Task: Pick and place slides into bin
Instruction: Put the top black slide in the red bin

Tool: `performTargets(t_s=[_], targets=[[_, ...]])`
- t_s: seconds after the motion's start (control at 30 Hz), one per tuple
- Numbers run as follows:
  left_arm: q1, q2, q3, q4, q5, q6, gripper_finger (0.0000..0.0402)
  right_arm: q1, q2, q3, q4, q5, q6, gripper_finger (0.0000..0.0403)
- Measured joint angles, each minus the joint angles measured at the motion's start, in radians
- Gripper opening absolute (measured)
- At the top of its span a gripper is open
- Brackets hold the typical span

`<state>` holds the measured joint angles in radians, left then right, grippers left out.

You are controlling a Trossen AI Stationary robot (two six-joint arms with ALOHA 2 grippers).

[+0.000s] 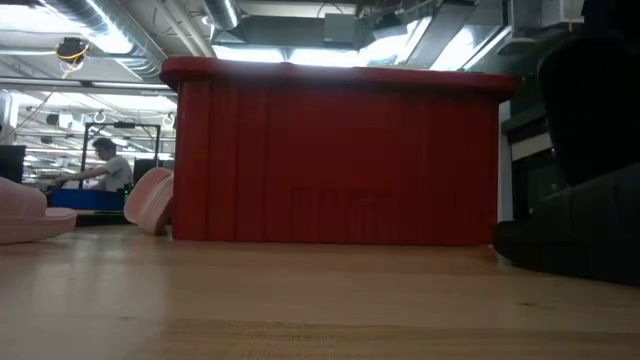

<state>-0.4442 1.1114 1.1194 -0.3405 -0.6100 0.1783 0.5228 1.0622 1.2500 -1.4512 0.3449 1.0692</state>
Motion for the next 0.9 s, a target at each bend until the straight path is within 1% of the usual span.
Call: performTargets(t_s=[0.23,0.37,0.5,0.73,0.9], targets=[[0.0,0.0,0.0,0.0,0.003,0.0,0.0001,0.0,0.001,0.058,-0.017,0.122,-0.047,0.0017],[0.0,0.0,0.0,0.003,0.029,0.0,0.0001,0.0,0.001,0.074,-0.029,0.164,-0.08,0.0017],[0.0,0.0,0.0,0.015,0.033,0.0,0.0001,-0.001,0.001,0.082,-0.059,0.217,-0.09,0.0017],[0.0,0.0,0.0,0.057,0.032,0.0,0.0001,-0.002,0.003,0.082,-0.059,0.366,-0.192,0.0017],[0.0,0.0,0.0,0.085,0.032,-0.002,0.0001,-0.002,0.003,0.082,-0.03,0.421,-0.278,0.0017]])
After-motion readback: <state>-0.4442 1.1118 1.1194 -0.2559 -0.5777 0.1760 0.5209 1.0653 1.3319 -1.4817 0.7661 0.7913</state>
